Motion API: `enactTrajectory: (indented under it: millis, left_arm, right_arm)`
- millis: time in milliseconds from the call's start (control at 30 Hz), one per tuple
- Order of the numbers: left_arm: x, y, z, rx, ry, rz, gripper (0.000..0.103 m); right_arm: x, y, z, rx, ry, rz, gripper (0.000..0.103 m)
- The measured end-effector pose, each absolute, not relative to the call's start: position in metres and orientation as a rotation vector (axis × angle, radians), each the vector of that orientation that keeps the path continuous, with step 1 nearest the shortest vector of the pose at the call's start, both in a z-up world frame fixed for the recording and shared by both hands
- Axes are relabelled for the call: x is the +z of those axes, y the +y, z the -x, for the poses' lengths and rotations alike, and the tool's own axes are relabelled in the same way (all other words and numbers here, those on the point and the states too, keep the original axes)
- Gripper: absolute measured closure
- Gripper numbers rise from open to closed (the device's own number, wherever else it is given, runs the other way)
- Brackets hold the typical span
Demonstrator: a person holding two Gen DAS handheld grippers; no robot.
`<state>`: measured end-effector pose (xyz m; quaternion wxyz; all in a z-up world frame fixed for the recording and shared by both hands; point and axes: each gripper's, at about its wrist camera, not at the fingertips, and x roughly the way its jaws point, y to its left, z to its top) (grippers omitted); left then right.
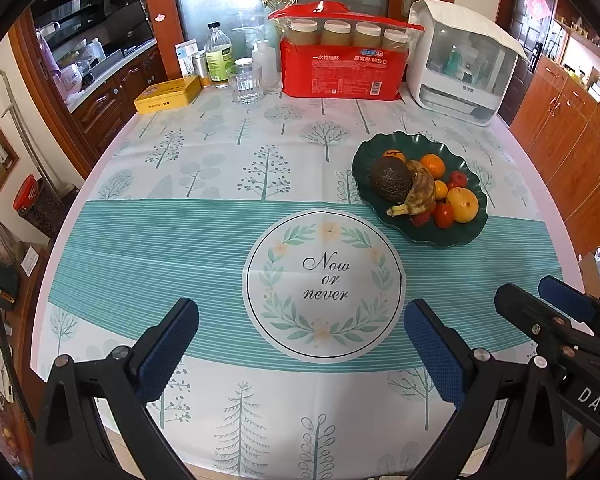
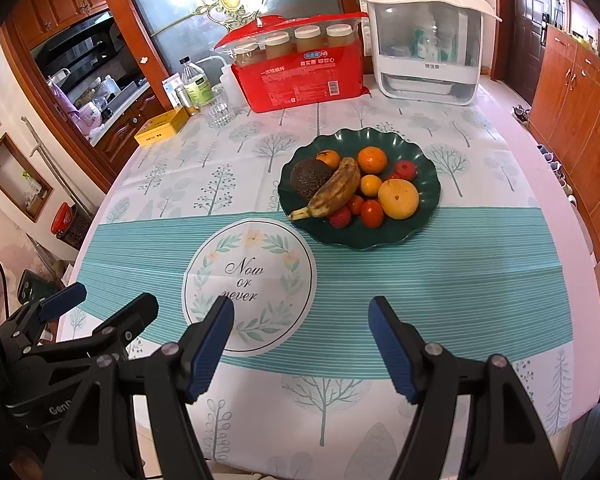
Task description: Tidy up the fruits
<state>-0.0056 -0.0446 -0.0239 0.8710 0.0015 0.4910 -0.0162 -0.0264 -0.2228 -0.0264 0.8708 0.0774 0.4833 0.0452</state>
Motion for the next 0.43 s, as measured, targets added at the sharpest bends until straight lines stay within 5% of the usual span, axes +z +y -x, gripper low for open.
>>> enactTrajectory:
  millis: [433]
  left_arm:
    - [-0.0267, -0.0492, 0.0032, -0.034, 1.024, -0.008, 0.001]
  right_arm:
    - [-0.0266, -0.2236, 0.0255, 0.096, 1.010, -0.161, 0.033]
